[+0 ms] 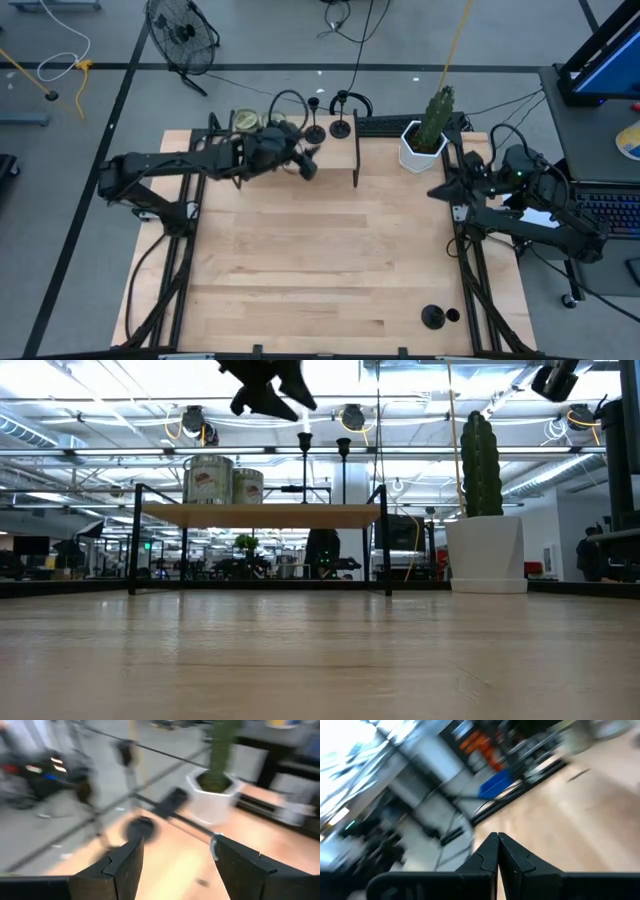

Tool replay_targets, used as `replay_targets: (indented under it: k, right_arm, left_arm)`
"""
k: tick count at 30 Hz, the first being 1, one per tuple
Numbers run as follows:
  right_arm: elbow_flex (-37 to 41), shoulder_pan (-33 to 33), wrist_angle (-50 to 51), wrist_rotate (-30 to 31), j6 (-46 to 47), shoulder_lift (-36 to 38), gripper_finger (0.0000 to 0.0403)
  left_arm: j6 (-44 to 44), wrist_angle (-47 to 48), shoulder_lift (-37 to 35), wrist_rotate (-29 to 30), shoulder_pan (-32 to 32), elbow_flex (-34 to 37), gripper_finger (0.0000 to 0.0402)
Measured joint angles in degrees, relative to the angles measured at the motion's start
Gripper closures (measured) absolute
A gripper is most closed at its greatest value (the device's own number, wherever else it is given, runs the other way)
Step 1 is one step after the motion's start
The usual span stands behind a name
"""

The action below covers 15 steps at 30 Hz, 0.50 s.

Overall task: Pick & Place candle stick holders
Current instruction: Put the black candle holder on the shelf

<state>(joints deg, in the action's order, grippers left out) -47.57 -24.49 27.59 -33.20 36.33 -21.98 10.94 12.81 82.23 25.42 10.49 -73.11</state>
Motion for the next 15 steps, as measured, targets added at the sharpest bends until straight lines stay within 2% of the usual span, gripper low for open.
replay_targets:
  k: [4, 8, 12, 15]
  right_arm:
    - [0.00, 0.02, 0.00, -8.74, -0.36, 0.02, 0.0403]
    - [0.00, 0.02, 0.02, -13.90, 2.29, 0.02, 0.0403]
    - [-0.07, 0.21, 0.04, -17.81, 4.74, 0.00, 0.0403]
    - [-0.97, 1.02, 0.00, -19.47, 4.97, -0.02, 0.0403]
  left_arm:
    - [5.79, 3.72, -0.87, -8.04, -4.50, 0.02, 0.0163]
    - [6.13, 4.53, -0.36, -15.78, -8.72, 0.22, 0.0163]
    - [7.81, 2.65, 0.35, -18.02, -12.32, 2.71, 0.0163]
    - [9.44, -3.27, 0.18, -17.97, -14.49, 5.88, 0.0163]
